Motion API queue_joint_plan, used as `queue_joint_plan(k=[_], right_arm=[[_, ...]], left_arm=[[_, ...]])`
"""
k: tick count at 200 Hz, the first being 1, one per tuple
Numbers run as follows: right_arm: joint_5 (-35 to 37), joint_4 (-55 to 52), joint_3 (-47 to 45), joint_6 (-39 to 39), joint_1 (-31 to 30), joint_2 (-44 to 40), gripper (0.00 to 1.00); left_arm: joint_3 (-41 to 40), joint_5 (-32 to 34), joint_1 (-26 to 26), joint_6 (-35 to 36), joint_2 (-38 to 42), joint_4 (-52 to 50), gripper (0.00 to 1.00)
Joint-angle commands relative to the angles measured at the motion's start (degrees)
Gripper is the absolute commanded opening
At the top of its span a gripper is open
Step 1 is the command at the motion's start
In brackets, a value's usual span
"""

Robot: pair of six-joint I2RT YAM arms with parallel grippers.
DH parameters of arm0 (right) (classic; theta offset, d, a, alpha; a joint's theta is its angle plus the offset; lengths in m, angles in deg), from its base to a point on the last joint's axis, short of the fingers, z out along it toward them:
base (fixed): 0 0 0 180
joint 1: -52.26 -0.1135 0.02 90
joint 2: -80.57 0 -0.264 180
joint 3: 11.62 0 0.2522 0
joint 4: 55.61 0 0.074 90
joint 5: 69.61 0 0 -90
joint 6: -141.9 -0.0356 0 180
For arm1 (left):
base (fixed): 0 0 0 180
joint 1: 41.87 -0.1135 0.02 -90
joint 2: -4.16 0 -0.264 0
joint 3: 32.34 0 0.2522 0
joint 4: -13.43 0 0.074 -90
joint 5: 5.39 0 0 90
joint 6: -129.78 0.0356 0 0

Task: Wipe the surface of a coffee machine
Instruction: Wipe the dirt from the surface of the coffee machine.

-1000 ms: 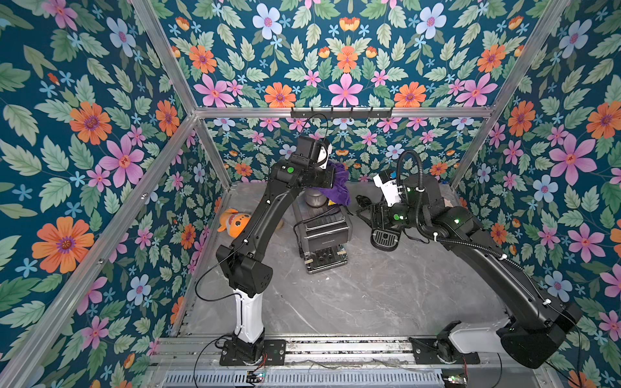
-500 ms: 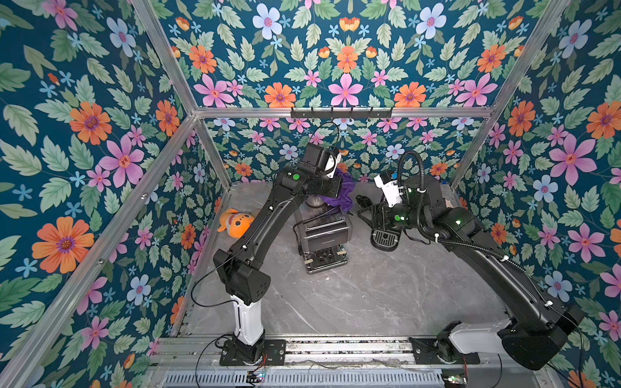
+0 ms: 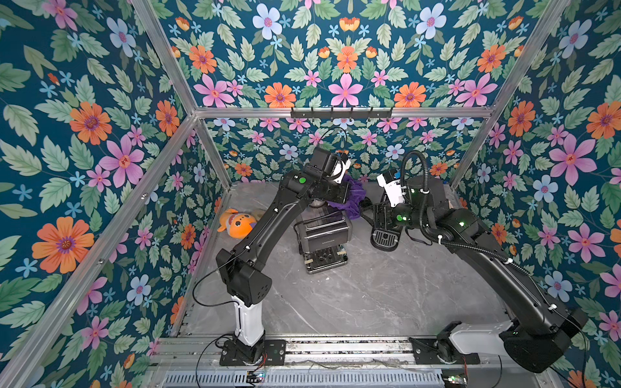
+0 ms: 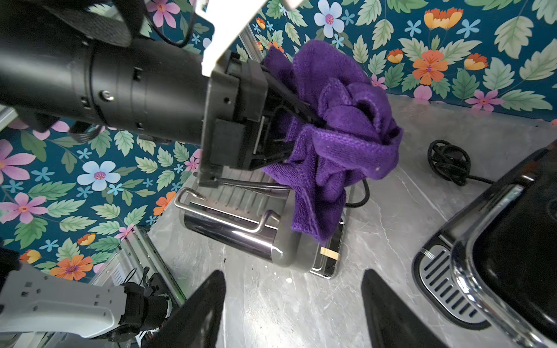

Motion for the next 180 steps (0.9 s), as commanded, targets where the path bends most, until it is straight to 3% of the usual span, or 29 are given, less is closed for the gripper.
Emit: queue_joint_plan(k=[1, 52, 111, 180], right_arm=[[2.4, 1.3, -0.9, 0.3, 0.0, -1.5, 0.72], [4.2, 1.9, -2.3, 0.7, 0.1, -2.8, 0.72], [3.8, 1.4, -2.1, 0.7, 0.1, -2.6, 0.72], [2.7, 2.1, -2.0, -0.5, 0.1, -2.1, 0.72]], left_arm=[[-0.2, -0.3, 0.3, 0.1, 1.3, -1.2, 0.00], [-4.2, 5.3, 0.2, -1.0, 8.0, 2.3, 0.00], [-19.7, 11.6, -3.8, -1.8, 18.4, 5.8, 0.00], [-32.8, 5.2, -11.5, -10.6, 29.4, 18.6, 0.00]])
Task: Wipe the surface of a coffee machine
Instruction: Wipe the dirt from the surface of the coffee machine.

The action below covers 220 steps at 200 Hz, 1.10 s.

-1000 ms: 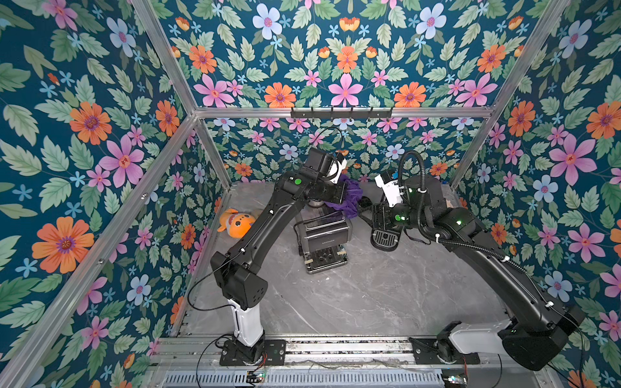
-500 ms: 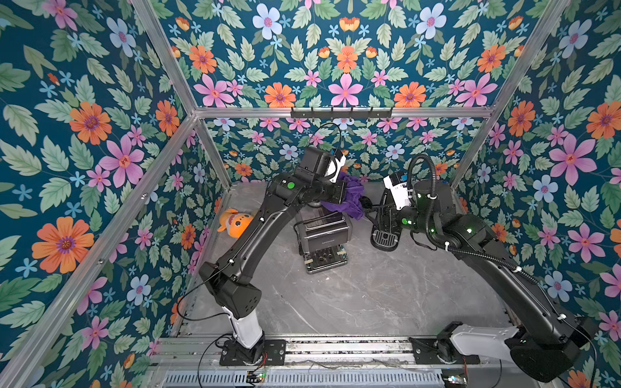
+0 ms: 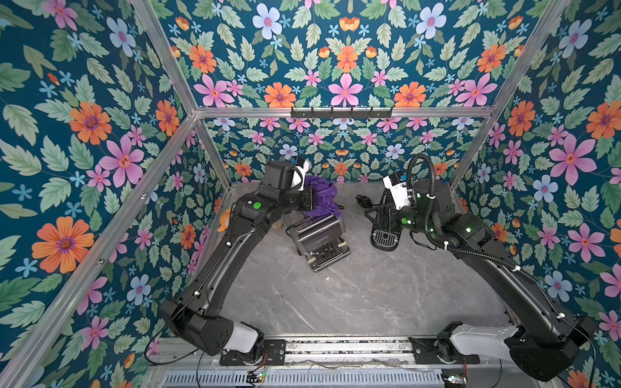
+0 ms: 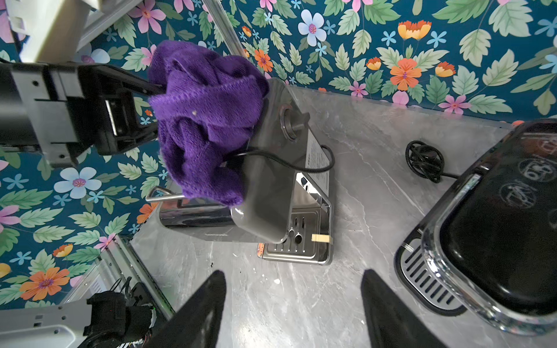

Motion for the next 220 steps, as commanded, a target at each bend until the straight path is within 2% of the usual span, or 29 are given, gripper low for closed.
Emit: queue_joint_plan(k=[1, 26, 99, 123, 155, 188, 220], right_arm=[[-0.4, 1.6, 0.2, -0.7, 0.0, 0.1, 0.72], [-0.6, 1.4, 0.2, -0.9, 0.0, 0.4, 0.72], [-2.2, 0.7, 0.4, -1.2, 0.0, 1.0, 0.72], [-2.5, 0.8, 0.7, -1.2, 0.0, 1.4, 0.72], [-3.3, 1.1, 0.9, -1.7, 0.0, 2.8, 0.71], [-4.3, 2.3, 2.4, -2.0, 0.0, 6.3, 0.71], [-4.8, 4.3, 4.5, -2.5, 0.3, 10.5, 0.70]], left_arm=[[-2.5, 0.6, -1.2, -4.4, 1.6, 5.9, 0.00], [-4.5, -4.2, -1.2, -5.1, 1.7, 9.2, 0.00], [-1.1, -8.8, -1.2, -4.7, -2.9, 9.8, 0.00], [1.9, -8.7, -1.2, -4.3, -4.1, 8.8, 0.00], [3.6, -5.3, -1.2, -4.3, -2.9, 7.5, 0.00], [0.6, -1.5, -1.6, -5.6, 1.4, 7.2, 0.00], [-4.7, -0.5, -5.8, -8.4, 5.1, 7.2, 0.00]])
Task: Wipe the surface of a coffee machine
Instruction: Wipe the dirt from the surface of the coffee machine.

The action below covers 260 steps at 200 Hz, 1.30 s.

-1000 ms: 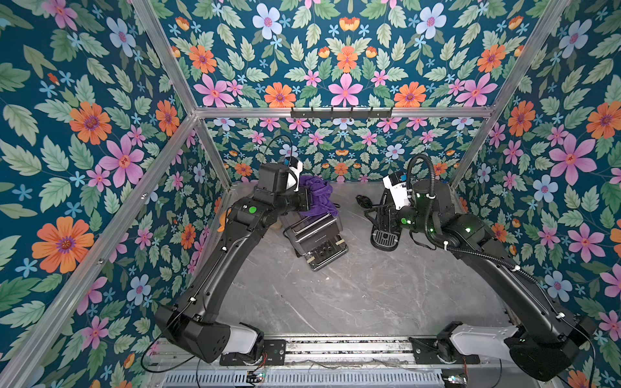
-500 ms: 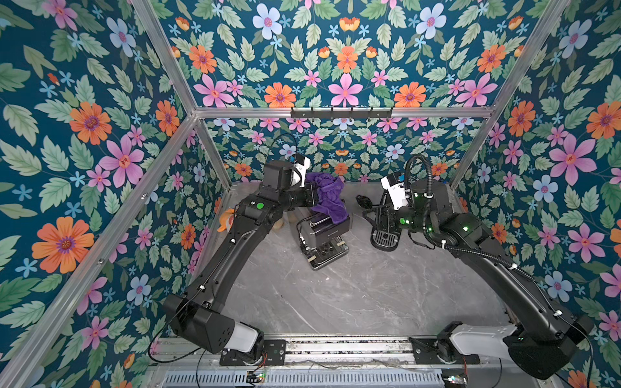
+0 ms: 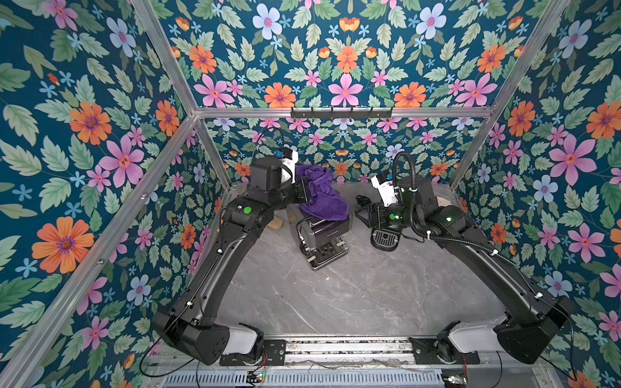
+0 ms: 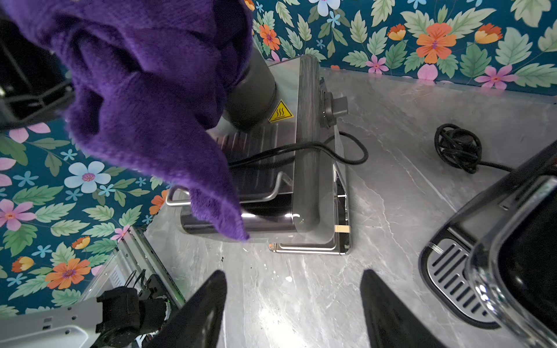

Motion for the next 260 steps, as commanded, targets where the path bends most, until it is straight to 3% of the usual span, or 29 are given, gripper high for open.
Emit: queue_joint_plan(k=[1, 31, 68, 135, 167, 208, 225, 260], right_arm=[[-1.3, 3.0, 1.6, -0.5, 0.3, 2.2, 0.70], [-6.6, 6.8, 2.0, -3.6, 1.5, 5.4, 0.69], [-13.5, 9.5, 0.4, -6.0, 1.6, 7.3, 0.70], [-22.7, 14.9, -8.4, -9.7, 1.5, 3.6, 0.66], [-18.4, 13.9, -9.8, -9.6, 1.6, 1.7, 0.66], [-10.8, 9.5, -4.2, -7.0, 2.1, 3.0, 0.72], [-11.7, 10.0, -2.3, -6.5, 2.5, 4.9, 0.74], [-19.5, 12.0, -0.5, -6.0, 2.6, 9.6, 0.73]], left_arm=[[-2.7, 2.3, -2.7, -2.5, 1.8, -0.1, 0.00], [-6.1, 1.9, -6.0, -4.0, 2.8, 0.9, 0.00], [-7.9, -1.2, -6.6, -4.5, 1.6, 3.1, 0.00], [-7.3, -2.8, -6.7, -3.3, 0.3, 3.3, 0.00], [-7.3, -0.4, -6.9, -3.0, 1.4, 2.6, 0.00], [-6.9, 2.4, -8.0, -3.6, 2.7, 1.6, 0.00], [-7.5, 1.6, -8.0, -4.7, 3.7, 2.9, 0.00], [-8.0, -7.5, -7.9, -5.2, 2.3, 3.2, 0.00]])
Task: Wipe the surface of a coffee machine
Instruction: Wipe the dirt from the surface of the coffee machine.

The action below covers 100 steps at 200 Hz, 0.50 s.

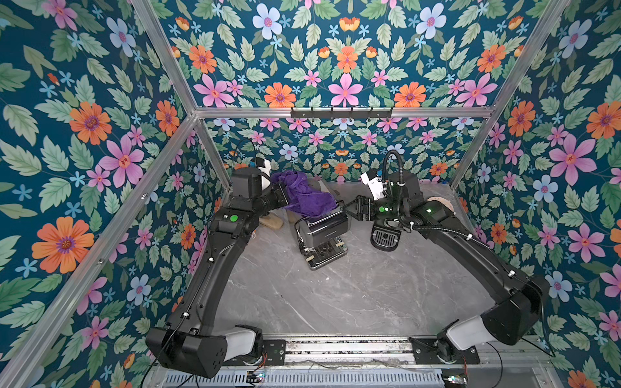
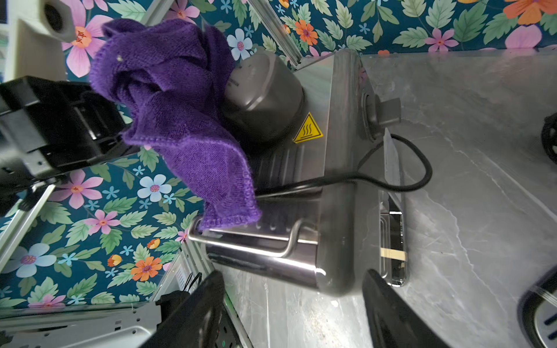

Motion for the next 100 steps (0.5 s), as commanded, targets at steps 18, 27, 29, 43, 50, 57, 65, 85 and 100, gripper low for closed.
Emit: queue_joint_plan(k=[18, 27, 29, 43, 50, 57, 65, 85, 100], right_arm=[[-8.4, 2.9, -0.7, 0.4, -0.1, 2.3, 0.72], [-10.0, 3.9, -1.7, 0.1, -0.1, 2.0, 0.71], [-10.3, 4.3, -2.0, -0.1, -0.1, 1.9, 0.71], [-12.8, 7.3, -4.4, -1.3, -0.1, 0.9, 0.70], [-13.9, 8.8, -5.8, -1.9, -0.2, 0.3, 0.69], [-15.1, 10.3, -6.9, -2.5, -0.3, -0.2, 0.69], [-16.0, 11.4, -7.9, -2.9, -0.6, -0.6, 0.69], [-18.0, 12.1, -9.0, -2.6, -1.8, -1.0, 0.68], [-17.7, 11.8, -9.5, -1.8, -2.8, -1.5, 0.67]], left_arm=[[-0.8, -7.4, 0.0, -0.8, -0.7, -0.7, 0.00], [-1.3, -7.2, 0.1, -0.7, -0.1, -0.9, 0.00], [-1.4, -7.1, 0.0, -0.8, 0.0, -1.0, 0.00], [-2.1, -6.7, 0.0, -0.8, 1.1, -1.0, 0.00], [-2.3, -6.3, 0.1, -0.6, 1.6, -1.2, 0.00], [-2.4, -5.9, 0.1, -0.5, 1.9, -1.4, 0.00], [-2.3, -5.3, 0.1, -0.3, 2.1, -1.9, 0.00], [-1.4, -3.8, 0.1, 0.0, 2.1, -3.4, 0.00], [-1.3, -4.1, 0.1, 0.1, 2.3, -3.4, 0.00]])
